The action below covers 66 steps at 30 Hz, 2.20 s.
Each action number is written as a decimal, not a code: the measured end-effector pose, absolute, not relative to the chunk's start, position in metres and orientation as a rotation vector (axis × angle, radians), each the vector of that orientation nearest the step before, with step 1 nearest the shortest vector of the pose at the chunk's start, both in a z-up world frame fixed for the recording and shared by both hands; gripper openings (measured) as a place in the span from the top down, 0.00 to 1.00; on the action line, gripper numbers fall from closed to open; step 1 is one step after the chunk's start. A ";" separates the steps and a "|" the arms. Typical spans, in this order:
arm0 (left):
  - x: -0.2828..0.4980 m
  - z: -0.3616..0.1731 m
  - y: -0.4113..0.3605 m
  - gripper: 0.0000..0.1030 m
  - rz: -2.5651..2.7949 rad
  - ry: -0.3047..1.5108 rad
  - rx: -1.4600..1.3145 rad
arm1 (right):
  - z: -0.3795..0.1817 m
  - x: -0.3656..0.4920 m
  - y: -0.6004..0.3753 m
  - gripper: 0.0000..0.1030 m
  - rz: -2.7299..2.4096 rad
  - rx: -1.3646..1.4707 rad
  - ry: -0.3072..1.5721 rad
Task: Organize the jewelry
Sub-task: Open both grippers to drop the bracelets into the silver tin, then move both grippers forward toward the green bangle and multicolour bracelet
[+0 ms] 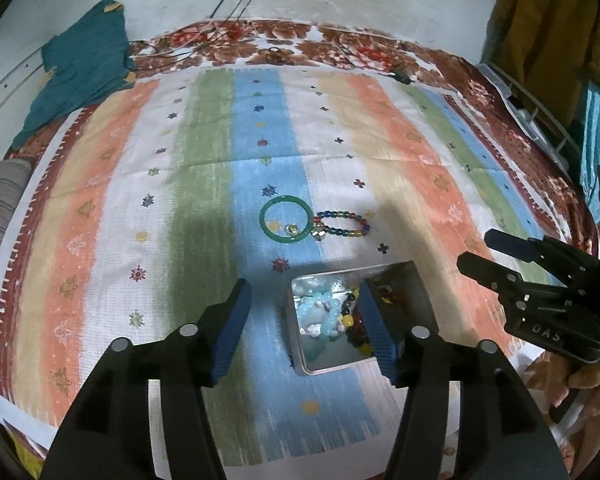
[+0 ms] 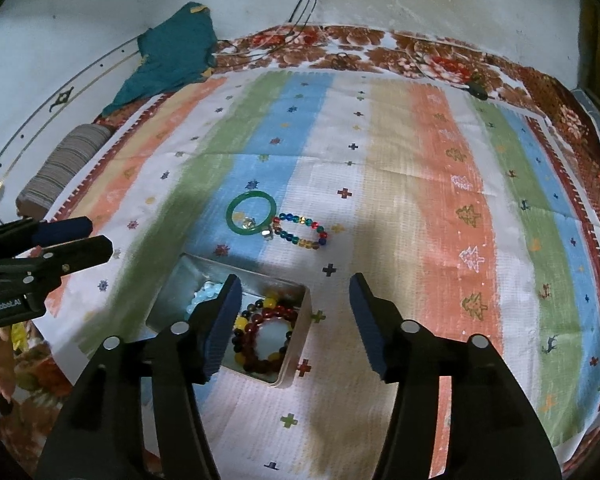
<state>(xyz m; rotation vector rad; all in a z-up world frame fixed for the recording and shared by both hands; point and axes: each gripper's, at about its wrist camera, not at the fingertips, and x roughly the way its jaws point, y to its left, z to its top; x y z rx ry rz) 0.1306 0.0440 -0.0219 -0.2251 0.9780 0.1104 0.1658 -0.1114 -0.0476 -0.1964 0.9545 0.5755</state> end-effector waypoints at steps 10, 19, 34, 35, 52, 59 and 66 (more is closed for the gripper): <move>0.141 -0.027 0.056 0.20 0.190 0.981 -0.227 | -0.050 0.178 -0.109 0.31 0.558 -0.191 0.970; 0.149 -0.028 0.058 0.12 0.219 0.964 -0.200 | -0.050 0.185 -0.109 0.26 0.547 -0.189 0.967; 0.176 -0.041 0.070 0.10 0.255 0.997 -0.165 | -0.058 0.210 -0.098 0.24 0.532 -0.197 0.998; 0.178 -0.042 0.071 0.10 0.255 0.999 -0.164 | -0.059 0.213 -0.097 0.24 0.531 -0.195 1.004; 0.217 -0.071 0.093 0.10 0.272 1.062 -0.199 | -0.086 0.249 -0.083 0.23 0.522 -0.229 1.080; 0.231 -0.086 0.096 0.10 0.256 1.088 -0.199 | -0.101 0.259 -0.071 0.23 0.528 -0.275 1.104; 0.243 -0.102 0.100 0.10 0.264 1.125 -0.191 | -0.115 0.269 -0.063 0.23 0.521 -0.298 1.123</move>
